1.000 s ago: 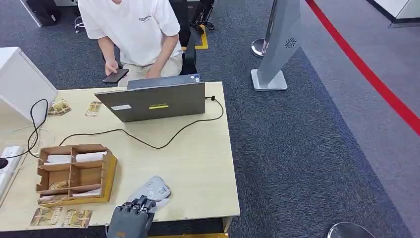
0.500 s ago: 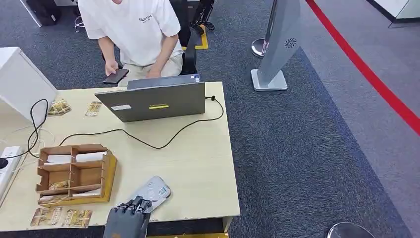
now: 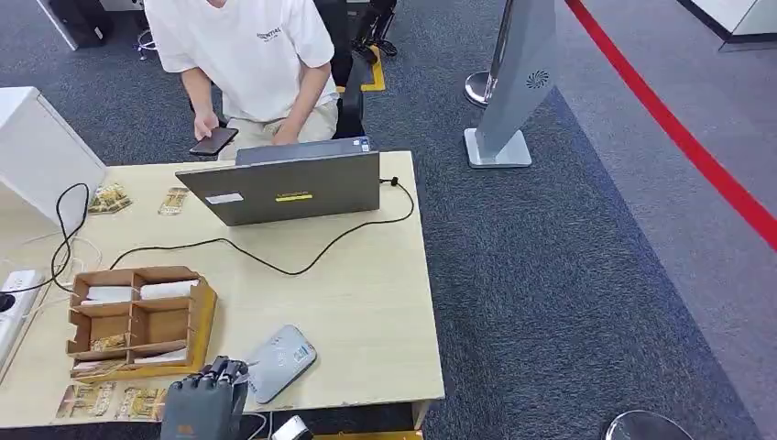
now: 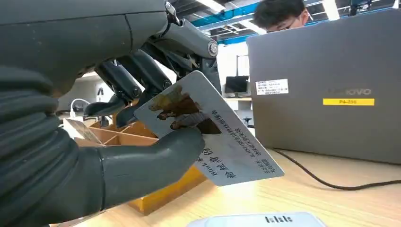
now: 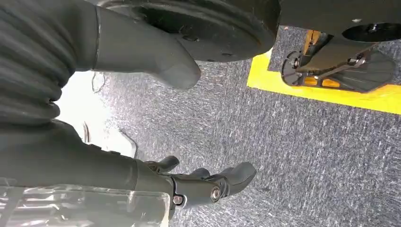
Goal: Pass the card to the sensor for recognition and then transmit it.
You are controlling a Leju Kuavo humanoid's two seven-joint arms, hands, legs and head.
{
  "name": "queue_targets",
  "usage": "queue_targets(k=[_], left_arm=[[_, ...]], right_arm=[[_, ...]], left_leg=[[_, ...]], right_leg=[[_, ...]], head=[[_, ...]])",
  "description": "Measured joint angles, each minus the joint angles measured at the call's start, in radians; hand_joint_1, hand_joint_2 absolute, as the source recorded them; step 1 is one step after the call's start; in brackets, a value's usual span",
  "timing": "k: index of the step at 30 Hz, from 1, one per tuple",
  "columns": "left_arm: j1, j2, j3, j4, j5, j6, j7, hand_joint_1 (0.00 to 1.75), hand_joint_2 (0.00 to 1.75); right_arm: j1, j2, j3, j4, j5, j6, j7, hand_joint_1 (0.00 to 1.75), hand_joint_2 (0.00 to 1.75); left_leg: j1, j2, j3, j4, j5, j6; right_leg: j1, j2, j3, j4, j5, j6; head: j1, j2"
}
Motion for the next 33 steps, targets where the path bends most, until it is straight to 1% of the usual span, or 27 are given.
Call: queue_targets(k=[3,9,13,18,22,33], left_arm=[[0.001,-0.001,0.012,0.0,0.0,-0.001,-0.002,1.75,1.75],[-0.002,-0.025,0.022,0.027,0.009,-0.007,-0.04,1.75,1.75],[-0.012,-0.045,0.023,0.076,0.01,-0.011,-0.064,1.75,1.75],[-0.041,-0.076,0.022,0.165,0.003,-0.02,-0.084,1.75,1.75],[-0.069,-0.097,0.01,0.228,-0.003,-0.02,-0.087,1.75,1.75],[-0.099,-0.12,-0.008,0.304,-0.012,-0.021,-0.089,1.75,1.75]], right_arm=[[0.0,0.0,0.001,0.001,0.0,0.002,0.0,0.0,1.75],[0.0,0.0,0.007,0.001,0.003,0.005,0.004,0.0,1.75],[-0.001,0.0,0.013,0.001,0.004,0.002,0.008,0.0,1.75],[-0.002,0.006,0.028,0.0,0.01,-0.011,0.031,0.0,1.75],[-0.003,0.007,0.032,0.0,0.014,-0.01,0.032,0.0,1.75],[-0.003,0.007,0.034,0.0,0.014,-0.01,0.028,0.0,1.75]], left_leg=[[0.0,0.0,0.0,0.0,0.0,0.0],[0.0,0.0,0.0,0.0,0.0,0.0],[0.0,0.0,0.0,0.0,0.0,0.0],[0.0,-0.001,0.0,0.0,0.0,0.0],[0.0,-0.001,0.0,0.0,0.0,0.0],[0.0,-0.001,0.001,0.0,0.0,0.0]], right_leg=[[0.0,0.0,0.0,0.0,0.0,0.0],[0.0,0.0,0.0,0.0,0.0,0.0],[0.0,0.0,0.0,0.0,0.0,0.0],[0.0,0.0,0.0,0.0,0.0,0.0],[0.0,0.0,0.001,0.0,0.0,0.0],[0.0,-0.001,0.001,0.0,0.0,0.0]], head=[[0.0,0.0],[0.0,0.0],[0.0,0.0],[0.0,0.0],[0.0,0.0],[0.0,0.0]])
